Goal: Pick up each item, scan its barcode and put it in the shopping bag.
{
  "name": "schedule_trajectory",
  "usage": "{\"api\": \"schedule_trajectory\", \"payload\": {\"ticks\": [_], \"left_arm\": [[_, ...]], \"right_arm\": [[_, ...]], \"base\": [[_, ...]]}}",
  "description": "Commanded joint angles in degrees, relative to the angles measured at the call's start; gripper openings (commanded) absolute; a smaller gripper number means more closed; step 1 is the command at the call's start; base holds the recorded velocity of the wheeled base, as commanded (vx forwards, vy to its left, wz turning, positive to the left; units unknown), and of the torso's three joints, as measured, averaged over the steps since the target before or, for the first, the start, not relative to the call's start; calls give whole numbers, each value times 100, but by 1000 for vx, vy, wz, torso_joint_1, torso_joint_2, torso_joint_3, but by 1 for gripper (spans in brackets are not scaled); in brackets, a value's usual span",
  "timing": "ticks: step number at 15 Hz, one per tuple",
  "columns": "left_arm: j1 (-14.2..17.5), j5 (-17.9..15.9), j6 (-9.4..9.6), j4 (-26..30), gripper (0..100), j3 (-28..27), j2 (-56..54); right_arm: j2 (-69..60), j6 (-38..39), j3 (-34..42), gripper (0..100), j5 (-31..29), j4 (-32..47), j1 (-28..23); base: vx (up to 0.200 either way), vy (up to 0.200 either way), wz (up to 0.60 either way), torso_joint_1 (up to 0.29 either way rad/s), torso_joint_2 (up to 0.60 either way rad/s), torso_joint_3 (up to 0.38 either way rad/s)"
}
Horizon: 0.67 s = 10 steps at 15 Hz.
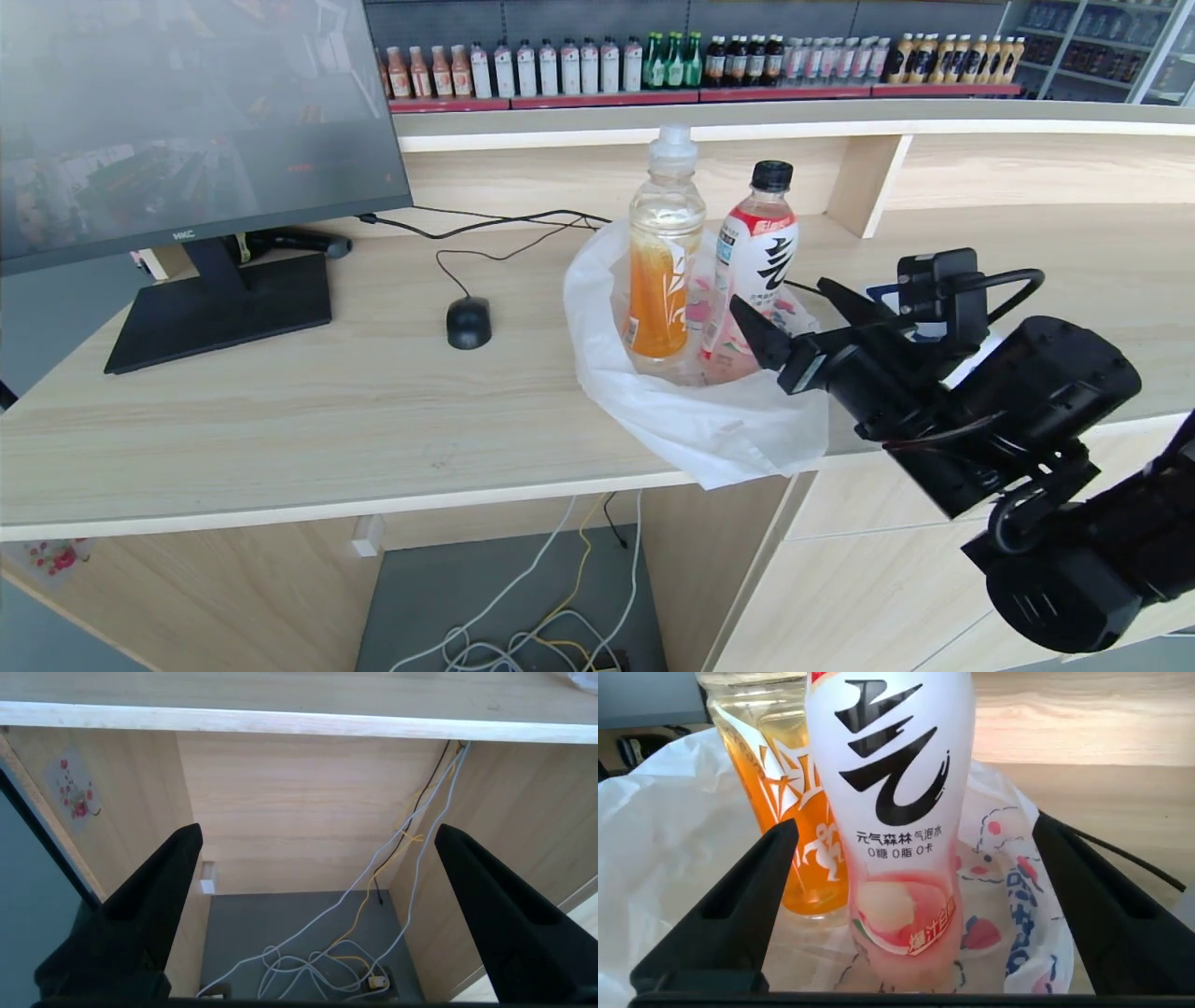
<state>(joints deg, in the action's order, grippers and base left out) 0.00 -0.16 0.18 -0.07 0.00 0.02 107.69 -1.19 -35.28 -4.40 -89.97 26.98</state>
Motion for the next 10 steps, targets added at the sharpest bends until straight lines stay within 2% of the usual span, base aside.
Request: {"api": "schedule_trajectory", "payload": {"ticks": [1, 5, 6, 7, 8, 10], "left_arm": [[0, -2, -1, -1, 100, 0, -2], [0, -2, -1, -1, 100, 0, -2], [0, -2, -1, -1, 100, 0, -2], [0, -2, -9, -1, 100, 0, -2], [0, -2, -9, -1, 100, 0, -2], [0, -2, -9, 7, 100, 0, -2]], "right_arm": [[-1207, -4, 970, 100, 1, -3, -26], [-3026, -30, 3185, 100, 1, -3, -298], [-3509, -12, 3528, 100, -8, -3, -492], [-3984, 5, 3528, 100, -8, 23, -834], [-4239, 23, 3528, 100, 1, 278, -1063], [-5364, -127, 3528, 100, 9, 1886, -1212]], "base": [[0, 0, 0, 0, 0, 0], [0, 0, 0, 0, 0, 0], [0, 0, 0, 0, 0, 0], [0, 0, 0, 0, 0, 0], [0, 0, 0, 0, 0, 0], [0, 0, 0, 0, 0, 0]]}}
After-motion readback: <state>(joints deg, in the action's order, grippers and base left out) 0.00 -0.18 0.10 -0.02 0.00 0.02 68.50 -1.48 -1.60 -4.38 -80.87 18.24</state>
